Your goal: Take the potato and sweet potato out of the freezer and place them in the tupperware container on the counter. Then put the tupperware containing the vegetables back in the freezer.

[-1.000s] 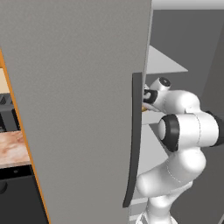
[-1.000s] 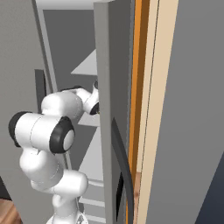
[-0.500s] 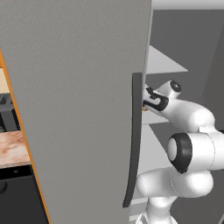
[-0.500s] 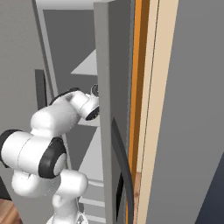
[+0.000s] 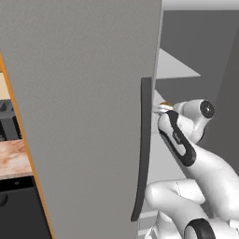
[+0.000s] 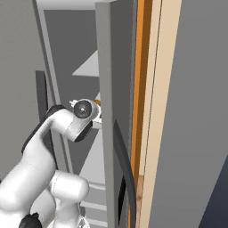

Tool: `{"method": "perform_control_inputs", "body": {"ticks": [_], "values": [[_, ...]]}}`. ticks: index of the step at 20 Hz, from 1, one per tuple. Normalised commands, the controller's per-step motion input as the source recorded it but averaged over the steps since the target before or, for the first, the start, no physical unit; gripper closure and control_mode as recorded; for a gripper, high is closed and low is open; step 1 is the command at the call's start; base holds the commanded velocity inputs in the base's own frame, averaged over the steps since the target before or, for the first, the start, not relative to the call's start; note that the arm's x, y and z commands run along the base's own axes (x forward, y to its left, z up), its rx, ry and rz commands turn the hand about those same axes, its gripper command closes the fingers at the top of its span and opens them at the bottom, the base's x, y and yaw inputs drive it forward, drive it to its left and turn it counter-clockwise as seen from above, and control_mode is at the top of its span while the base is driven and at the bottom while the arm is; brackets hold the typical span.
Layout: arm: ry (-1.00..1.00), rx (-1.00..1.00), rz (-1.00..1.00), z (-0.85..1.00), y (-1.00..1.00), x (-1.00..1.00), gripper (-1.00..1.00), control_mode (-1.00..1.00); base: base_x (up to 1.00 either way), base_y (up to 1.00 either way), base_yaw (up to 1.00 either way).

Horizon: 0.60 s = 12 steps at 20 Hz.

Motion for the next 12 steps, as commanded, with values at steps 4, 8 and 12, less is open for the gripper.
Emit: {"method": "perform_control_inputs", "body": {"ticks": [4, 8, 12], "values": [[0.04, 0.02, -0.14, 1.00, -0.08, -1.00, 1.00, -1.00, 0.00, 0.00, 0.00], [0.13, 0.00, -0.13, 0.97, -0.05, -1.00, 1.00, -1.00, 0.00, 0.00, 0.00], [0.26, 0.00, -0.08, 0.63, 0.00, -1.00, 1.00, -1.00, 0.00, 0.00, 0.00]]}}
